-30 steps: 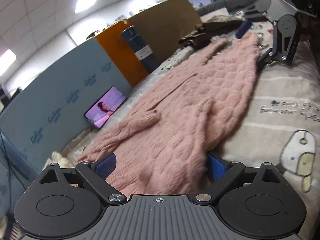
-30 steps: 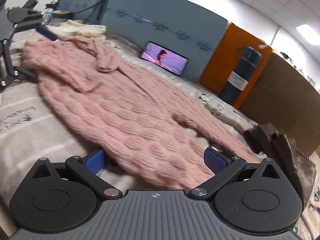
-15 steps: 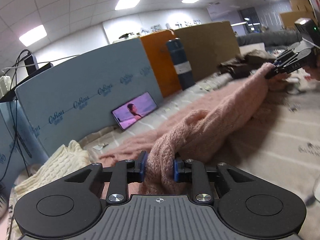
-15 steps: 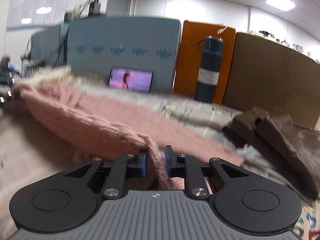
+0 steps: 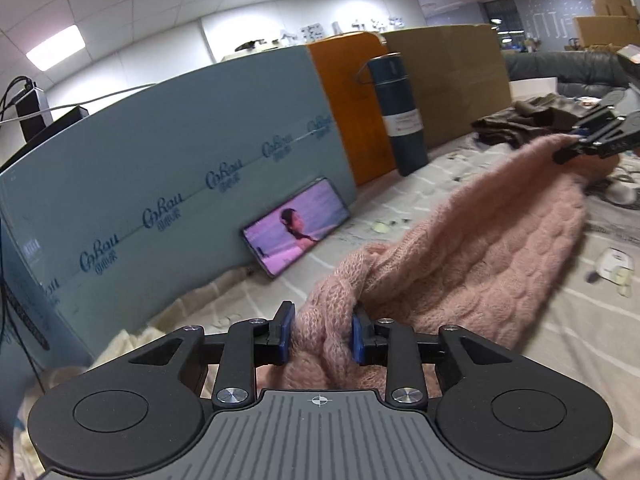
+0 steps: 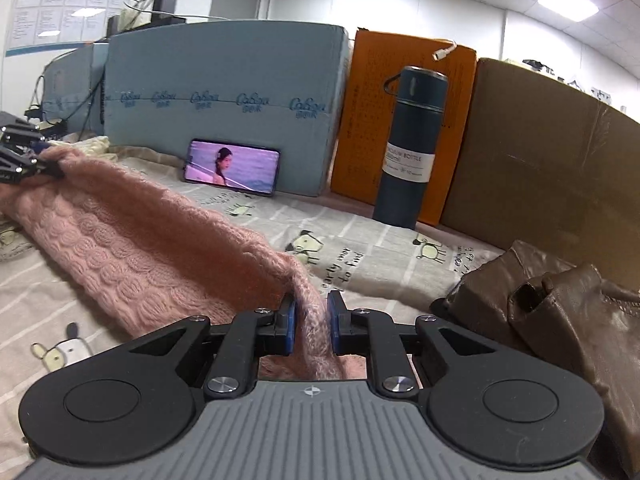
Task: Fold clothes
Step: 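Move the open right gripper to the pink sleeve cuff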
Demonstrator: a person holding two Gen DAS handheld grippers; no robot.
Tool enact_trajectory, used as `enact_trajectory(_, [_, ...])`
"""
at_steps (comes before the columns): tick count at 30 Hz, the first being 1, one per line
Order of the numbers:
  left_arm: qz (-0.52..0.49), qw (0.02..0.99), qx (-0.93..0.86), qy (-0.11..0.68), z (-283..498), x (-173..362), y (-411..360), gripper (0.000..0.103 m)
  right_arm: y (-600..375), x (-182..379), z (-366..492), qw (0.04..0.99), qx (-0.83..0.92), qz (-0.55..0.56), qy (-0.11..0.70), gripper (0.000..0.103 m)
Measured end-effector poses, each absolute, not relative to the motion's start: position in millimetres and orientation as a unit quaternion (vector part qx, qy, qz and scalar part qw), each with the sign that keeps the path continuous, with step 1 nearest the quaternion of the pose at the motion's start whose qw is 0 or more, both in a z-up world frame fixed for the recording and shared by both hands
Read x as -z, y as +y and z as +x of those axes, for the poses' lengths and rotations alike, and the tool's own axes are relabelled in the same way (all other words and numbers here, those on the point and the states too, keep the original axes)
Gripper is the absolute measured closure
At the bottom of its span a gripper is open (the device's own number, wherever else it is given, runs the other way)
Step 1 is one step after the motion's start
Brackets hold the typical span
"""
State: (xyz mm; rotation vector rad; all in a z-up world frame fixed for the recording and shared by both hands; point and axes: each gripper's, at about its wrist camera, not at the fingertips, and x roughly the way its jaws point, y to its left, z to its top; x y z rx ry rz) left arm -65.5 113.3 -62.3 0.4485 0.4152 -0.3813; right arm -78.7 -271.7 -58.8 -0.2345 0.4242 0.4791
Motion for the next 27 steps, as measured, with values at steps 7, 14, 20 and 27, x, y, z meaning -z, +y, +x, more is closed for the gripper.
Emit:
enact_trajectory(7, [0.156, 0.962, 0.122, 0.188, -57, 64, 127, 0.044, -289, 59, -81, 0.956, -0.182, -0.088, 0.213, 0.066])
enact_trajectory(14, [0.021, 0.977, 0.109, 0.181, -69, 63, 127, 0.043, -329, 61, -91, 0.971, -0.075, -0.016, 0.226, 0.058])
enact_trajectory(20, [0.008, 0.956, 0.202, 0.213, -76, 77, 82, 0.041, -350, 66, -103, 0.955, -0.060, 0.119, 0.266, 0.052])
enact_trajectory(27, [0.080, 0.947, 0.184, 0.252, -62, 101, 49, 0.040, -331, 71, -98, 0.956, -0.043, 0.079, 0.280, 0.076])
